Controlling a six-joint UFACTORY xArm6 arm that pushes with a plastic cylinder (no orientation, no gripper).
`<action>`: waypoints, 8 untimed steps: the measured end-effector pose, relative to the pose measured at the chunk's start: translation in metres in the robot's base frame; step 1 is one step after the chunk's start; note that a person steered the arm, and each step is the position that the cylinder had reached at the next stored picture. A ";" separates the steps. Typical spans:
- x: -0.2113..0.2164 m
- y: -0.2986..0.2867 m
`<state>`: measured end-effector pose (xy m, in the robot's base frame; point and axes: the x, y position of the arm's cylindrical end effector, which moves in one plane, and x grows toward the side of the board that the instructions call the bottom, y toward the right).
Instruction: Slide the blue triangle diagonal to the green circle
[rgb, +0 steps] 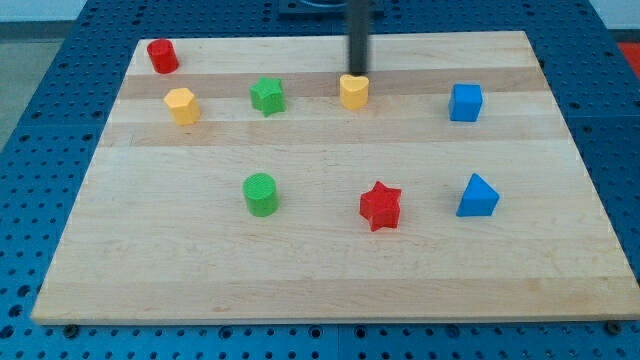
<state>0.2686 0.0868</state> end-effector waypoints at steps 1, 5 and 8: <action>0.022 0.103; 0.220 0.175; 0.274 0.125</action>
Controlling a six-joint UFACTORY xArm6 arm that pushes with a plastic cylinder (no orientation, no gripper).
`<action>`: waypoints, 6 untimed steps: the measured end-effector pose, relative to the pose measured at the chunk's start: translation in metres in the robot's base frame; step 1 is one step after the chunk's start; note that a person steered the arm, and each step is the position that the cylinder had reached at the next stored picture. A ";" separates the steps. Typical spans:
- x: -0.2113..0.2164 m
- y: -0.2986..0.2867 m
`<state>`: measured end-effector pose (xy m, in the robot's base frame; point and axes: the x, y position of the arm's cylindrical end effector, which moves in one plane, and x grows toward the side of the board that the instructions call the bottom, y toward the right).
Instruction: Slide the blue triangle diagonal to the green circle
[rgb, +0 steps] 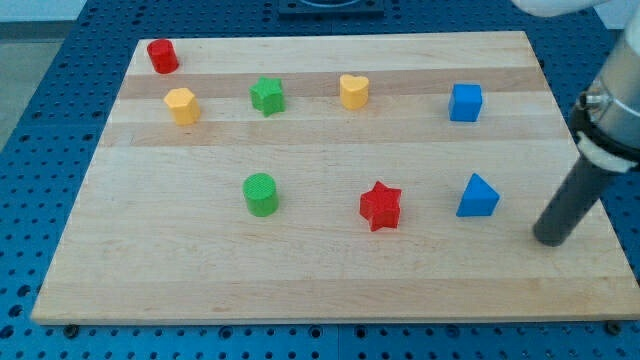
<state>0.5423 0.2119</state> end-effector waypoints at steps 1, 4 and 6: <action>-0.055 -0.040; -0.041 -0.008; -0.034 -0.085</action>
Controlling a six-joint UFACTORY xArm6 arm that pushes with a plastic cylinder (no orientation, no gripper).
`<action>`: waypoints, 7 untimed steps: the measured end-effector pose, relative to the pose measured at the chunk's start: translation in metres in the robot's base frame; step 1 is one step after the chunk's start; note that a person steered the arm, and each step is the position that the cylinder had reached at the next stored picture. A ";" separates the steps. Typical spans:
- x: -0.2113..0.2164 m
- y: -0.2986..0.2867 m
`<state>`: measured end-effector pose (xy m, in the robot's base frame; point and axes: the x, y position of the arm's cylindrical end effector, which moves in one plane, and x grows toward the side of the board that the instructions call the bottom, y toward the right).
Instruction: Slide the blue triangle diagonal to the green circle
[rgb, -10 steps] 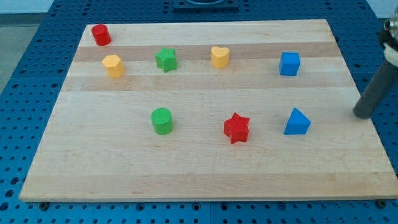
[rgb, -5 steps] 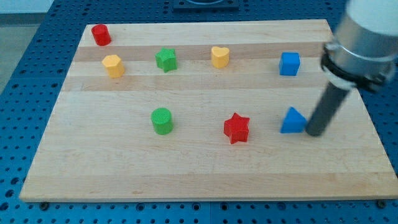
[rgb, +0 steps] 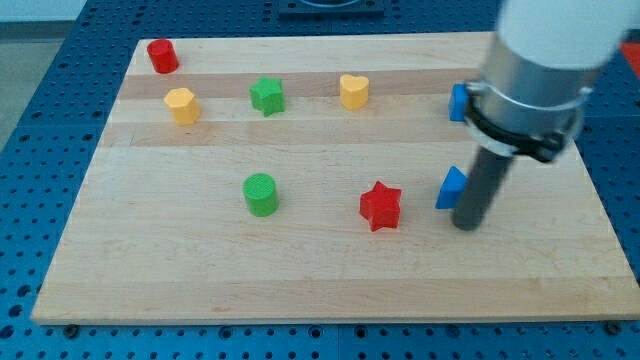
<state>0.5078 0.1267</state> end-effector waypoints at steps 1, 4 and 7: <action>-0.057 -0.019; -0.017 -0.014; -0.123 0.008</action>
